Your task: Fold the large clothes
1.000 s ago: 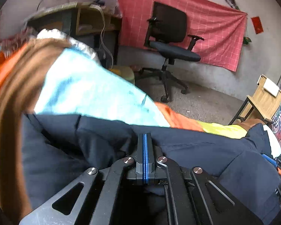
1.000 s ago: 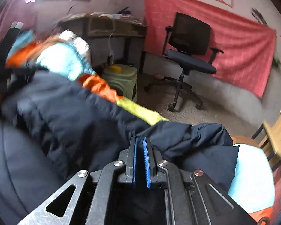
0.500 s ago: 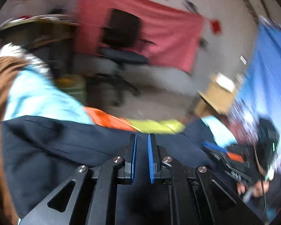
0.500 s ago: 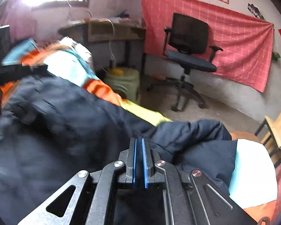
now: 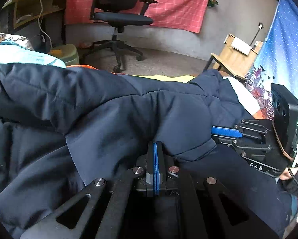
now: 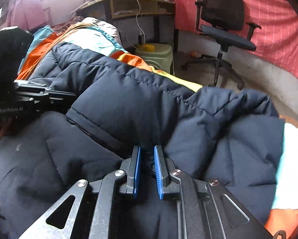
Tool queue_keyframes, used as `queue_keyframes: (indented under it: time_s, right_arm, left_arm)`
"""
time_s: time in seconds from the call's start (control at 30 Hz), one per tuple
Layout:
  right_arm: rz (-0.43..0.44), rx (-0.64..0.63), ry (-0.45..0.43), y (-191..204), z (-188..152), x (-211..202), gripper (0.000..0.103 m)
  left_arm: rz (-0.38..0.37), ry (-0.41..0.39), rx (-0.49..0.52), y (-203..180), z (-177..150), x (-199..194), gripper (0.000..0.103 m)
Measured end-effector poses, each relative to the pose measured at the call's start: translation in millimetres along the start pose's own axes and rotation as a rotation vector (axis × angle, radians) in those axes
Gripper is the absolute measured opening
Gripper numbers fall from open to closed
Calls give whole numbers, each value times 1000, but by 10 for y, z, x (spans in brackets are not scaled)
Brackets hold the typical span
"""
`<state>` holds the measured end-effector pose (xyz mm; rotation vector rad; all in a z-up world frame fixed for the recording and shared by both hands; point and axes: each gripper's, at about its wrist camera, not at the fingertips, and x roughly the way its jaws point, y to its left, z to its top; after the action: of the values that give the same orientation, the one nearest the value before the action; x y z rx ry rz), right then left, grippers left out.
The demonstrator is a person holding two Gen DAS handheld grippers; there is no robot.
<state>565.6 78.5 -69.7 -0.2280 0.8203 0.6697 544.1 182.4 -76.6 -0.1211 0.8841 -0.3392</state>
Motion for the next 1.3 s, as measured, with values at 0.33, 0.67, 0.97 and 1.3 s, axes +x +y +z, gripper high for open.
queue_keyframes:
  time_s: [0.33,0.67,0.97,1.3]
  right_arm:
    - [-38,15,-83,14,-82,-220,17]
    - [-124,110,-178,13,-146,-667,67]
    - [-151,137,-251,91,-128,-1051,86]
    - [-155,162,-309,349,-311,-1567,101]
  left_arm:
    - [7,-111,10,-15,-185,-390,4]
    - [82,-164,-28,-174,-176,-679,49]
    - [161,-234,-64,-400,-284,-1101,72]
    - [192,-320,-45,-819,-504,-1613,92]
